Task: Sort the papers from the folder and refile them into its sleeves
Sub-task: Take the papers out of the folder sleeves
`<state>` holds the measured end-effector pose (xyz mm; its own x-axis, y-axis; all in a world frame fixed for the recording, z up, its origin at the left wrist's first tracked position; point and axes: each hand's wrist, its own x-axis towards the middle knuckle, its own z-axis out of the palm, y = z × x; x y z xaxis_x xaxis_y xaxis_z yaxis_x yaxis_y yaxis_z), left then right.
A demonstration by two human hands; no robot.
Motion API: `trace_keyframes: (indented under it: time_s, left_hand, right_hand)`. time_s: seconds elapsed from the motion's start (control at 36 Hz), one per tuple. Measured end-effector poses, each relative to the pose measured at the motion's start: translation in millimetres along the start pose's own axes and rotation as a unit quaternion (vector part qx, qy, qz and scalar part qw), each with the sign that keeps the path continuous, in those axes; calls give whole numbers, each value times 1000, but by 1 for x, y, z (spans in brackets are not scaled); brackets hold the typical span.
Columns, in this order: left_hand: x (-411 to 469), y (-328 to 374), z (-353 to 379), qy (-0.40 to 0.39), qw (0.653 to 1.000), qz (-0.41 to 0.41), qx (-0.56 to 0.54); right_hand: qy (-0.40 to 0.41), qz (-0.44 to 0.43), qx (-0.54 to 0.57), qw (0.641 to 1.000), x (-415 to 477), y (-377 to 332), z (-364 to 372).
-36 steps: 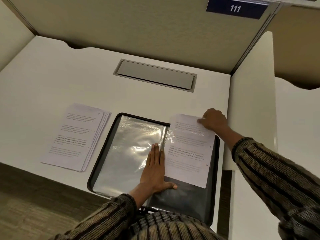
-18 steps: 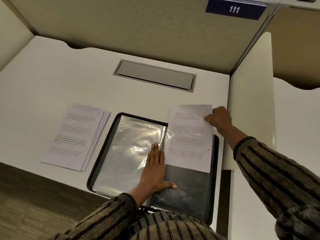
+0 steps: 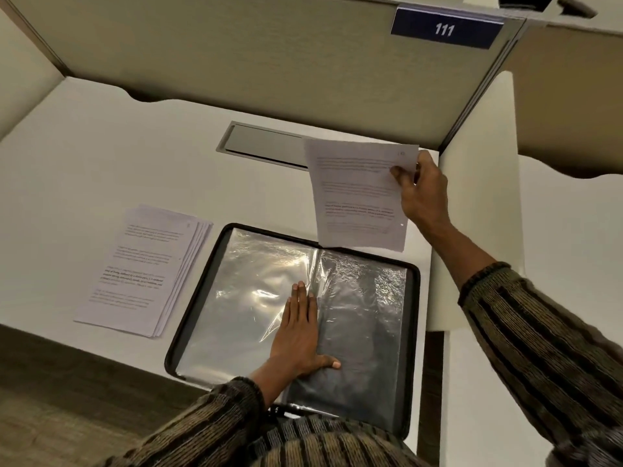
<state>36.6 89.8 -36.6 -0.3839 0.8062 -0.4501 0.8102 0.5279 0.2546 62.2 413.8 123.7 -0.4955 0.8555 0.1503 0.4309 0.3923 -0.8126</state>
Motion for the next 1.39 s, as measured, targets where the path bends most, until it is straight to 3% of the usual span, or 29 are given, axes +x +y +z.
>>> trace_keyframes:
  time_s: [0.17, 0.28, 0.39, 0.53, 0.92, 1.11, 1.25, 1.39]
  left_hand:
    - [1, -5, 1, 6, 1000, 11, -18]
    - [-1, -14, -8, 45, 988, 3, -145]
    - [-11, -24, -25, 125, 926, -72, -350]
    - [-17, -52, -58, 202, 848, -149, -467]
    - [-42, -136, -132, 199, 756, -120, -612]
    - [-51, -205, -130, 210, 753, -158, -603]
    - [-54, -264, -132, 223, 755, -171, -592]
    - [-56, -324, -139, 230, 794, -201, -526]
  right_hand:
    - [-11, -48, 34, 998, -26, -27, -3]
    - [-11, -61, 44, 997, -48, -36, -3]
    - [-22, -66, 48, 996, -66, -41, 0]
    - [-37, -37, 69, 996, -83, -44, 10]
    - [-102, 120, 148, 976, -120, -75, 97]
    - [-111, 239, 183, 947, -144, -90, 164]
    - [-210, 293, 166, 918, -164, -87, 216]
    - [-268, 314, 128, 902, -183, -104, 267]
